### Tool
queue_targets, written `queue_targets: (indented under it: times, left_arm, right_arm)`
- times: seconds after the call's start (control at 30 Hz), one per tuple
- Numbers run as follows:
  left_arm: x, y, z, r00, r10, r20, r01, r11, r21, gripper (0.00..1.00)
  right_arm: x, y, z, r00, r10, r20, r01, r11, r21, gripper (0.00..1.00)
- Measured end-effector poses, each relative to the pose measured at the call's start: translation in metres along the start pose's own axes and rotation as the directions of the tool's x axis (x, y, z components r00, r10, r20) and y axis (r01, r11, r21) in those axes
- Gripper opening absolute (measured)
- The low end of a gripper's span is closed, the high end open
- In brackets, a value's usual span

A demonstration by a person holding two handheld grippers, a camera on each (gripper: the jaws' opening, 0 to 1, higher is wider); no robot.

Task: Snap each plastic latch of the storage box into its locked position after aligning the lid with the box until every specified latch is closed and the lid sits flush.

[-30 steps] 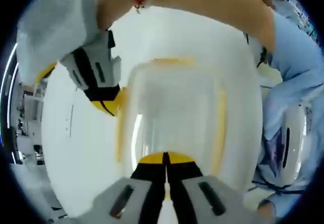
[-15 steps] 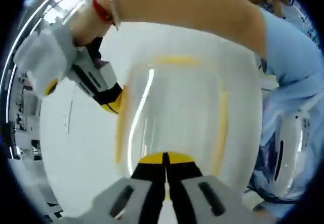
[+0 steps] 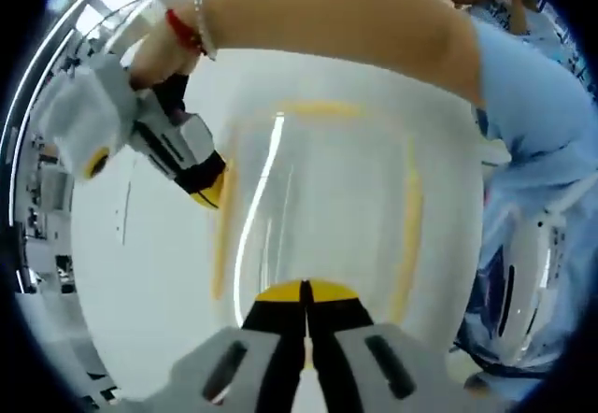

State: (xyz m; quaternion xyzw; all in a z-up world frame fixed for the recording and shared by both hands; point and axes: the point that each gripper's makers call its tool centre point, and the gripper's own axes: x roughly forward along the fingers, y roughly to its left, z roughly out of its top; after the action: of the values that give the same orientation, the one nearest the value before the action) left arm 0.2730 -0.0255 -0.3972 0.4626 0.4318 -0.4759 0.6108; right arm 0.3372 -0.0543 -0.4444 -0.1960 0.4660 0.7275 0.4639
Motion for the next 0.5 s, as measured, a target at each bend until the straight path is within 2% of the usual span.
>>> queue_targets:
  times: [0.03, 0.07, 0.1, 0.17, 0.27, 0.4, 0.5]
  left_arm:
    - [0.0006, -0.0001, -0.0002, 1.000, 0.008, -0.010, -0.008, 1.000, -0.004, 0.00]
    - [0.0020, -0.0012, 0.0000, 1.000, 0.014, -0.019, -0.014, 1.000, 0.007, 0.00]
    - [0.0023, -0.0019, 0.0007, 1.000, 0.018, -0.023, -0.018, 1.000, 0.006, 0.00]
    - [0.0027, -0.0016, 0.0007, 0.999, 0.018, -0.026, -0.018, 1.000, 0.012, 0.00]
    - [0.0013, -0.0010, 0.0015, 1.000, -0.013, -0.002, 0.013, 1.000, -0.021, 0.00]
    - [-0.0002, -0.0031, 0.0036, 0.999, -0.035, 0.039, 0.036, 0.999, -0.023, 0.00]
    - [-0.0007, -0.0037, 0.0059, 0.997, -0.065, 0.046, 0.066, 0.997, -0.038, 0.00]
  right_arm:
    - [0.0054, -0.0025, -0.0055, 1.000, 0.013, -0.029, -0.012, 0.999, 0.030, 0.00]
    - [0.0104, -0.0066, -0.0020, 1.000, 0.012, -0.003, -0.012, 1.000, 0.012, 0.00]
    - [0.0100, -0.0050, -0.0018, 1.000, 0.001, -0.006, -0.001, 1.000, -0.025, 0.00]
    - [0.0091, -0.0026, -0.0022, 1.000, 0.009, -0.004, -0.009, 1.000, -0.007, 0.00]
    - [0.0079, -0.0016, -0.0016, 1.000, 0.016, 0.005, -0.016, 1.000, 0.000, 0.00]
    - [0.0083, 0.0025, -0.0009, 0.999, 0.030, 0.018, -0.030, 1.000, 0.003, 0.00]
    - [0.0088, 0.0027, 0.0039, 0.999, 0.023, 0.038, -0.023, 1.000, -0.010, 0.00]
